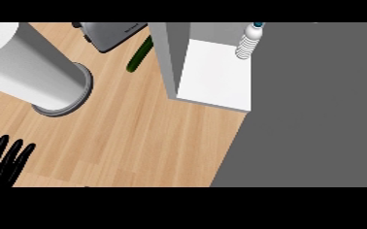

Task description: Pick up the bottled water, place it into the cabinet and close the cabinet

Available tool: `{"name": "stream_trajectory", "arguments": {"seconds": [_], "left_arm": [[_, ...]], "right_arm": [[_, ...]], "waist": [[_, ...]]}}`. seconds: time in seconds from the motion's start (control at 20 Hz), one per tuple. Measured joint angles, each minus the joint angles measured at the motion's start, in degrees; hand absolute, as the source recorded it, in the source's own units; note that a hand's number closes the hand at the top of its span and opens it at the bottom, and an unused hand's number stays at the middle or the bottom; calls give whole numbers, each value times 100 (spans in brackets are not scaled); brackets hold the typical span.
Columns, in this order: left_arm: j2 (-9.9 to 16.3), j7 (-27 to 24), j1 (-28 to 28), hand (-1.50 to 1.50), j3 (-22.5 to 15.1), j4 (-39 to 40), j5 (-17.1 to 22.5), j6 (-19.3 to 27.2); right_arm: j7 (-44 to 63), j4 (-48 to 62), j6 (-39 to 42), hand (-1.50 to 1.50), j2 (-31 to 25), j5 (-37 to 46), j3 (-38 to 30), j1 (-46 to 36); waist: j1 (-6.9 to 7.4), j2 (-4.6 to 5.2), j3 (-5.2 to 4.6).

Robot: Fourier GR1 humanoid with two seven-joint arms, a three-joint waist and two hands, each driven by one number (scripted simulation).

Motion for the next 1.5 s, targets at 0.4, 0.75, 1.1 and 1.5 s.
{"name": "stream_trajectory", "arguments": {"seconds": [0.4,0.75,1.1,1.5], "left_arm": [[107,74,-32,-150,142,-23,90,-106],[138,126,37,-150,269,46,221,-183],[163,214,119,-150,350,109,326,-303],[107,277,241,-150,432,134,370,-421]], "right_arm": [[528,733,-87,150,659,-1064,-91,-525],[1125,1958,-568,150,1369,-1560,-807,-1641],[1578,3598,-1533,150,2211,-1283,-1635,-3305],[1642,5511,-1706,150,2478,-1158,-2289,-4927]], "waist": [[128,42,16],[52,1,57],[-102,-81,75],[-356,-196,138]]}}
